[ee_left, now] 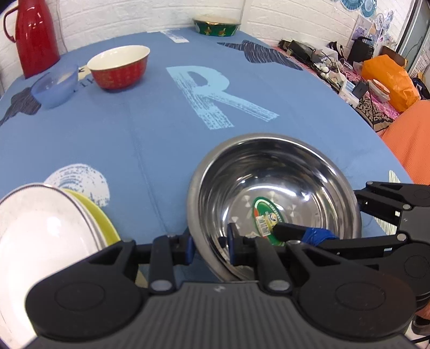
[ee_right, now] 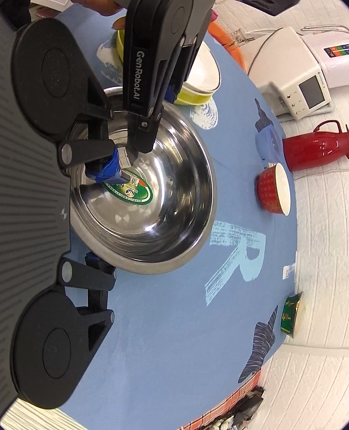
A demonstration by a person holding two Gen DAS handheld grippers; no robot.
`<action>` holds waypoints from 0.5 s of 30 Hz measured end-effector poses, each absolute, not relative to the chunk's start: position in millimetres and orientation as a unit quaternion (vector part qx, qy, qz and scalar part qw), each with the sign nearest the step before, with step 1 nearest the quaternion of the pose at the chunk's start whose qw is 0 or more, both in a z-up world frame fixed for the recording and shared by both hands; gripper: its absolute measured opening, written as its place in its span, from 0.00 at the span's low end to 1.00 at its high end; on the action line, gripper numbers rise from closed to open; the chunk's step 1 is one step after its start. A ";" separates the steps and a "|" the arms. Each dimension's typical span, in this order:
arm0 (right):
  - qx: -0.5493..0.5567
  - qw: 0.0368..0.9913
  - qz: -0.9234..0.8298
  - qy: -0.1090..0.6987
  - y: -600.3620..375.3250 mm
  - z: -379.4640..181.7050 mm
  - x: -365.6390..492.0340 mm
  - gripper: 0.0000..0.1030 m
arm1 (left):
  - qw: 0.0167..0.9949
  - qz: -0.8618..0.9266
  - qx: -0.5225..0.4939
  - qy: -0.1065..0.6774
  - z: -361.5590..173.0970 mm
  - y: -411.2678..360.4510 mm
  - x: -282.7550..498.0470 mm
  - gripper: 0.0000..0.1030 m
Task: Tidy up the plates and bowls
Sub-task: 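Carry the steel bowl with both tools beside the plate stack and open both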
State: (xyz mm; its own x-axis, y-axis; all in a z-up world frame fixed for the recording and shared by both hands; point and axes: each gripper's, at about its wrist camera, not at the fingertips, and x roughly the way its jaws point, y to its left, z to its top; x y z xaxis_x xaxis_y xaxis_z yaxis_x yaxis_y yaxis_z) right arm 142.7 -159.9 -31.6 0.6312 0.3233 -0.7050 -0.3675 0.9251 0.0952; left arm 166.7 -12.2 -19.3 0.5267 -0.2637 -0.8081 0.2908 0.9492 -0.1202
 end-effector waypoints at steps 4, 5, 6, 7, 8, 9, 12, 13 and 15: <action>-0.031 0.903 0.191 0.383 -162.4 -32.9 147.1 0.34 | 0.872 -0.162 0.013 0.461 -18.7 -14.3 169.3 0.16; -0.033 0.903 0.190 0.384 -162.5 -33.3 147.4 0.34 | 0.872 -0.161 0.012 0.461 -18.7 -14.3 169.6 0.23; -0.036 0.902 0.192 0.385 -162.7 -33.3 147.6 0.35 | 0.874 -0.159 0.010 0.459 -17.9 -13.6 170.1 0.52; -0.037 0.901 0.195 0.386 -163.5 -33.3 147.6 0.35 | 0.881 -0.148 0.007 0.450 -15.4 -11.8 170.0 0.68; -0.033 0.900 0.198 0.388 -165.3 -33.0 147.9 0.35 | 0.886 -0.144 0.008 0.441 -12.3 -10.2 169.5 0.68; -0.026 0.898 0.199 0.391 -167.4 -32.6 148.5 0.35 | 0.889 -0.143 0.009 0.435 -9.2 -9.0 168.8 0.68; -0.003 0.899 0.188 0.396 -176.3 -30.5 147.7 0.35 | 0.895 -0.141 0.008 0.423 3.0 -2.2 166.9 0.68; 0.000 0.899 0.183 0.397 -179.6 -29.7 146.8 0.36 | 0.898 -0.137 0.009 0.418 7.1 1.1 166.0 0.68; 0.002 0.903 0.168 0.395 -186.7 -27.0 141.9 0.36 | 0.905 -0.126 0.008 0.406 13.9 6.9 164.8 0.68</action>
